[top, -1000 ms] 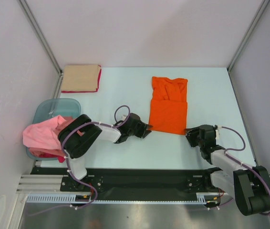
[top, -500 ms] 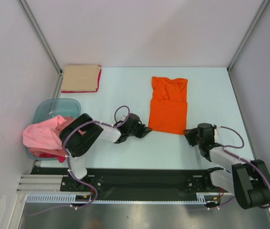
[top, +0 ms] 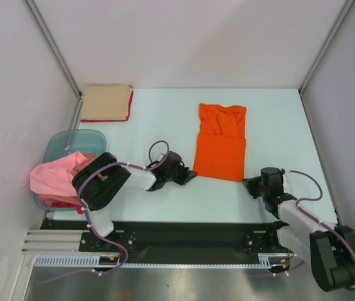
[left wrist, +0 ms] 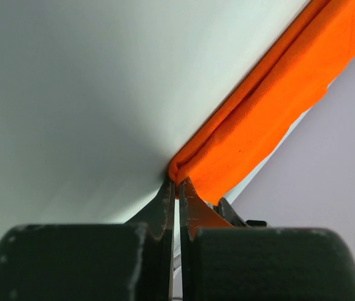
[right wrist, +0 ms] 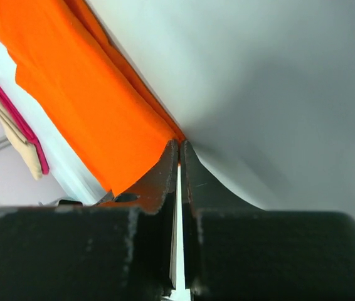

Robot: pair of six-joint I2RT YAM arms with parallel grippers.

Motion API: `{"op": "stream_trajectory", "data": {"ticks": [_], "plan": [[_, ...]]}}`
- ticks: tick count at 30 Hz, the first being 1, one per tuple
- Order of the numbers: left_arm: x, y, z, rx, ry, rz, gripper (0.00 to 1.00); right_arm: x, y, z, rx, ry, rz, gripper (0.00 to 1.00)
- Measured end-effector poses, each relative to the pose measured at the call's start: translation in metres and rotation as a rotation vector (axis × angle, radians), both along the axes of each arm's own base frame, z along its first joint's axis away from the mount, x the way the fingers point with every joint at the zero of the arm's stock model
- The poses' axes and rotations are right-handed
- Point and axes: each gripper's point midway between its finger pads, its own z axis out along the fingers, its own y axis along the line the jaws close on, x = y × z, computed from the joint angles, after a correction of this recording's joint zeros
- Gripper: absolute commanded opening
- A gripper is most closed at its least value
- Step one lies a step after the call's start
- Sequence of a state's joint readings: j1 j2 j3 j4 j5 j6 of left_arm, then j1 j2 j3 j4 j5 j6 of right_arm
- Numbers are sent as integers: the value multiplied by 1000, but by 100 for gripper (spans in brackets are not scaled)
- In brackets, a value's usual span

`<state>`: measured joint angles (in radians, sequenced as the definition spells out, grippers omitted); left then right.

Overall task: Fold and stack the t-shirts
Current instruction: Fold the tshirt

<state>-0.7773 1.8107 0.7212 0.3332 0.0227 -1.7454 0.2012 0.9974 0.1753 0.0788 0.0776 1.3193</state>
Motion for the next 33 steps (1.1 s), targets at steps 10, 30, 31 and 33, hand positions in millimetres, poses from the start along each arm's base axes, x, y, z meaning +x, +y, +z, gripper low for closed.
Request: {"op": "stream_trajectory", "data": {"ticks": [10,30,31,33], "plan": [[-60,1,0,37,4,-71,0,-33,-2,25,6,-48,33,0],[-72,-7,57,185,-130,-112,0,-54,-3,51,-103,52,155,0],[-59,-8,70,192,-164,-108,0,-42,-2,59,-119,49,170,0],[-28,-5,95,207,-223,-92,0,-13,3,79,-141,31,197,0]]}}
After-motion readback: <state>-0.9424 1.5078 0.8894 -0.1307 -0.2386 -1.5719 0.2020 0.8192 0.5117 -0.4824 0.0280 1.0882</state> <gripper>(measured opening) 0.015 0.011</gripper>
